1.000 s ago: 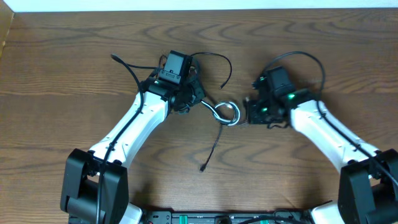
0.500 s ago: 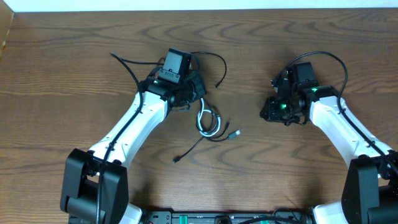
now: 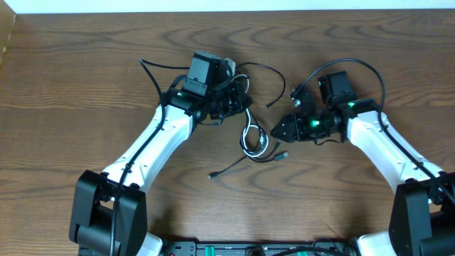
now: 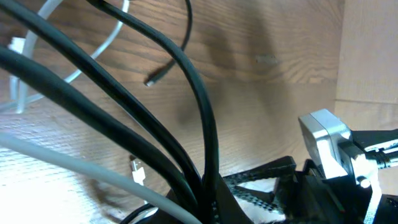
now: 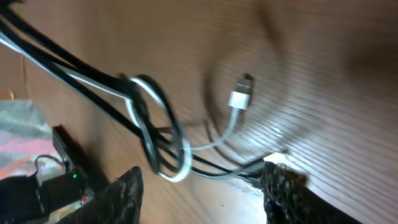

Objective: Untangle cables

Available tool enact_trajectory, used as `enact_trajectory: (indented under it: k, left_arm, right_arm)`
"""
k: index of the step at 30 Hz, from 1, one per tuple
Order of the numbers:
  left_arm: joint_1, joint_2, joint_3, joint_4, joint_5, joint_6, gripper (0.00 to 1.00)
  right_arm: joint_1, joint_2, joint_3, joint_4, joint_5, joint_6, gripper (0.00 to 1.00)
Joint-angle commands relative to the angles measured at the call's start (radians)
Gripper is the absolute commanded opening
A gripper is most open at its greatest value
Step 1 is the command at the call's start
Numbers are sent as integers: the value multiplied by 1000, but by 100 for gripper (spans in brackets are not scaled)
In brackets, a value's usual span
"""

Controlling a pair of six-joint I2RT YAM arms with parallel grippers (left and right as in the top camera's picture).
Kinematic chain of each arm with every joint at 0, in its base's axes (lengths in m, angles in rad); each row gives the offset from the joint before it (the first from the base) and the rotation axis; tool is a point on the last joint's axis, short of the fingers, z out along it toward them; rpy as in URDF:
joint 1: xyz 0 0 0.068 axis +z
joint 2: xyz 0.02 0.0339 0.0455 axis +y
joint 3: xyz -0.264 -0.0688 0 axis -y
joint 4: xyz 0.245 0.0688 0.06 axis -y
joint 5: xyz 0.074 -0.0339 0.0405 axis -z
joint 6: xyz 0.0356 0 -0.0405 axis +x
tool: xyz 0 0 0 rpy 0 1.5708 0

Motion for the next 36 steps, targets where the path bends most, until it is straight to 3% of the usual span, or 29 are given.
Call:
enact_trajectory:
  k: [1,9,12,16,17,22,23,26,28,29,31,36]
  left_arm:
    - [-16,-21,2,5,57,24,7]
    - [-15,-21,2,68,180,-5,7]
    - [-15,-21,2,103,233,-19,7]
    - [-15,-21,2,110,240,-48,7]
    - [-15,-21,2,110,239,-47,7]
    - [-15,-21,2,106,207,-38,8]
    - [-15,-21,2,103,198,-27,10]
    - [-16,-21,2,62,154,12,29]
    - [-16,-21,2,0,100,51,46]
    - [-15,-21,2,-37,70,71,59]
    - [-15,-21,2,-101,21,99,70]
    - [-15,-21,2,-253,-6,175,72]
  right_arm:
    - [31,-16,1,19,-36,-25,58]
    - [78,-16,1,30,95,-24,57]
    - [84,-16,1,35,102,-24,43]
    - [84,-16,1,52,101,-23,6]
    - [84,-16,1,55,101,-23,1]
    - [84,-16,1,55,66,-20,1]
    - [84,-16,1,56,47,-21,1]
    - [84,-16,1,60,9,-21,1]
    - [82,-16,1,66,-9,-20,1]
    - [82,-16,1,70,-18,-11,1]
    - [80,-16,1,80,-21,14,1]
    - [80,-16,1,101,-24,56,1]
